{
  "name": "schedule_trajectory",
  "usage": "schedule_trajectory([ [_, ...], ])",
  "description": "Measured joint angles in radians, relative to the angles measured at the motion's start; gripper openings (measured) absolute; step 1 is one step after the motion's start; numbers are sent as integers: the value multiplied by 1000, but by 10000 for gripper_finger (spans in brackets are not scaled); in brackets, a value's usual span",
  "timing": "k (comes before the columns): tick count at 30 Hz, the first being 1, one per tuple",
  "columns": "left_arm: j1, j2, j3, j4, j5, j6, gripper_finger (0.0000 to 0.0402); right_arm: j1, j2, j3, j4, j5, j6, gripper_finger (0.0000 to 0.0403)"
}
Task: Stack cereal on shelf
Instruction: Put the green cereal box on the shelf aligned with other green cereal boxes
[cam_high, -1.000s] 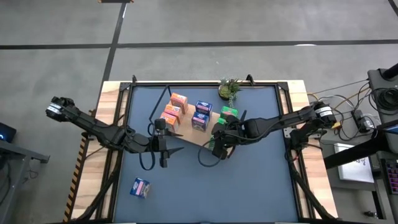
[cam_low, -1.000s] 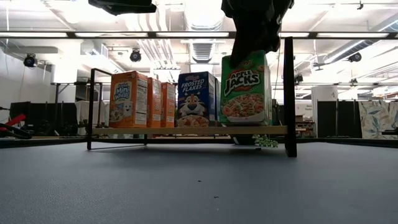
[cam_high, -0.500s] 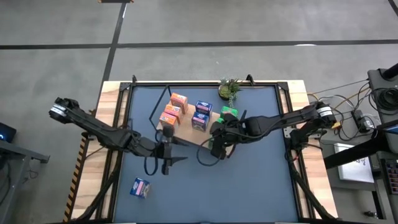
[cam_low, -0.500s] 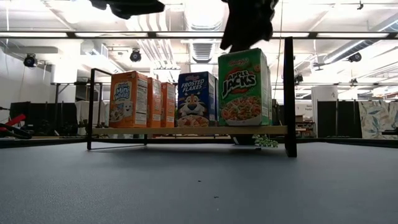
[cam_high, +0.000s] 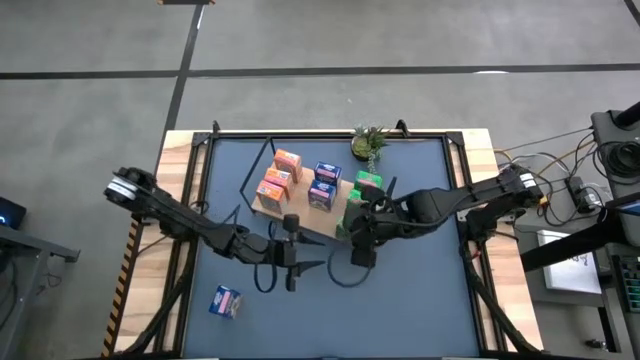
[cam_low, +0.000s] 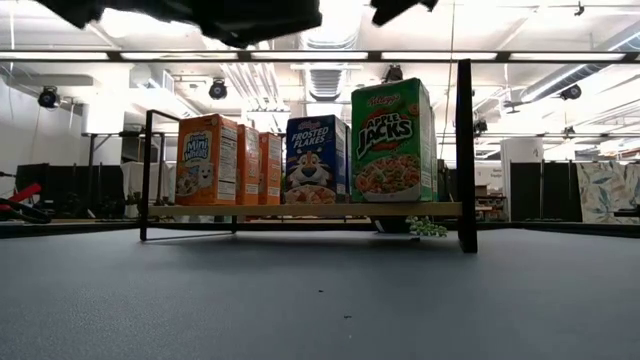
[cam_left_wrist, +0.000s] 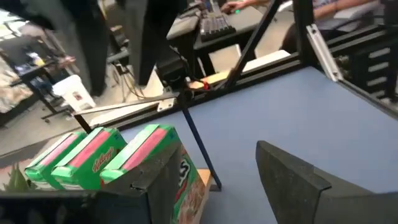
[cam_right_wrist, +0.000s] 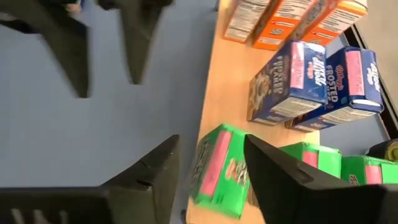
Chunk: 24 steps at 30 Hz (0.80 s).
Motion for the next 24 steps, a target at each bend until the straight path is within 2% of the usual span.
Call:
schedule_trajectory([
  [5, 6, 135, 15, 140, -39, 21, 137, 86, -7, 3, -16, 64, -45, 119],
  [13, 38, 302, 131, 157, -23, 21, 12, 233, -39, -60, -13, 226, -36, 30],
  [16, 55, 340, 160, 158, 12, 6, 9, 274, -44, -82, 19, 260, -37, 12],
  [24, 84, 376, 184, 161, 23, -42, 1, 344, -54, -145, 154, 344, -66, 9],
])
